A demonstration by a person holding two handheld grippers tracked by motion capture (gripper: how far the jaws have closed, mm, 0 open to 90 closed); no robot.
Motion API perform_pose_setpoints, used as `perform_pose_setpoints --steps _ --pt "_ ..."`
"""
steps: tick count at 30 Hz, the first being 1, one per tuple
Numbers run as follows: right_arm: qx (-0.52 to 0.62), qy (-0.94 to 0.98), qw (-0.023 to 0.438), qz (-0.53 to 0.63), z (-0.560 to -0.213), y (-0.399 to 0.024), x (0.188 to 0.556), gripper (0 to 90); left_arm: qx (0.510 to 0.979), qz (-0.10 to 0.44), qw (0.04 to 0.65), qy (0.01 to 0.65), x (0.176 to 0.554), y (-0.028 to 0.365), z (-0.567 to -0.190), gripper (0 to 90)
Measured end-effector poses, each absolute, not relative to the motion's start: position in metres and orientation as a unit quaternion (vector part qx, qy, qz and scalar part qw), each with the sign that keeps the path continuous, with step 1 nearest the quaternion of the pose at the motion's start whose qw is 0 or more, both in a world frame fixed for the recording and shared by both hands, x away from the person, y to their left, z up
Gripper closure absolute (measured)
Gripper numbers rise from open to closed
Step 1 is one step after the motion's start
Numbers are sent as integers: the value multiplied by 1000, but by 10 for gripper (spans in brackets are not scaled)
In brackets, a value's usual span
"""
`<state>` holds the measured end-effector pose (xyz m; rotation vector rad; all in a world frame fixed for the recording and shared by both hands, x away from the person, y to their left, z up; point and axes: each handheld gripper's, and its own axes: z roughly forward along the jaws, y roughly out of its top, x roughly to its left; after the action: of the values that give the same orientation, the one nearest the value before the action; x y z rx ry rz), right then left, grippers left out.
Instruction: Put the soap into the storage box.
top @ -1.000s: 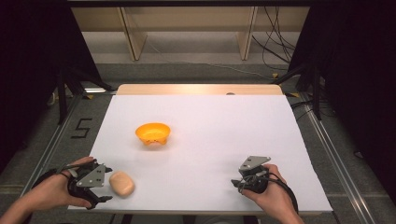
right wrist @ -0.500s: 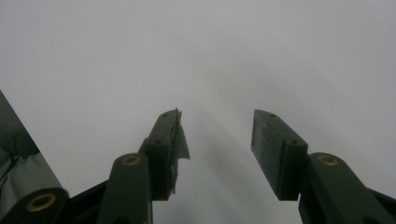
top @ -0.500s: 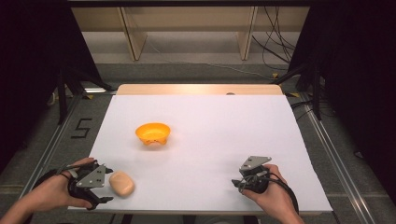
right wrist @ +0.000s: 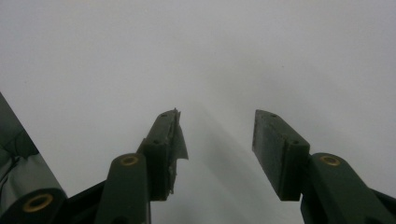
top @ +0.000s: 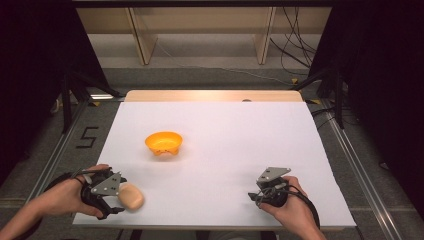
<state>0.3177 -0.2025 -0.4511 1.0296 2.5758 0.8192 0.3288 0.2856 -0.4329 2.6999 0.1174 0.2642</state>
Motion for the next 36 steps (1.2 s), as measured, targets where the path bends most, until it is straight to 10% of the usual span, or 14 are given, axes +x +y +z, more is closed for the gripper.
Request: perform_pose_setpoints --steps 36 --pt "354 882 125 285 -454 -201 318 511 988 29 147 -36 357 264 -443 155"
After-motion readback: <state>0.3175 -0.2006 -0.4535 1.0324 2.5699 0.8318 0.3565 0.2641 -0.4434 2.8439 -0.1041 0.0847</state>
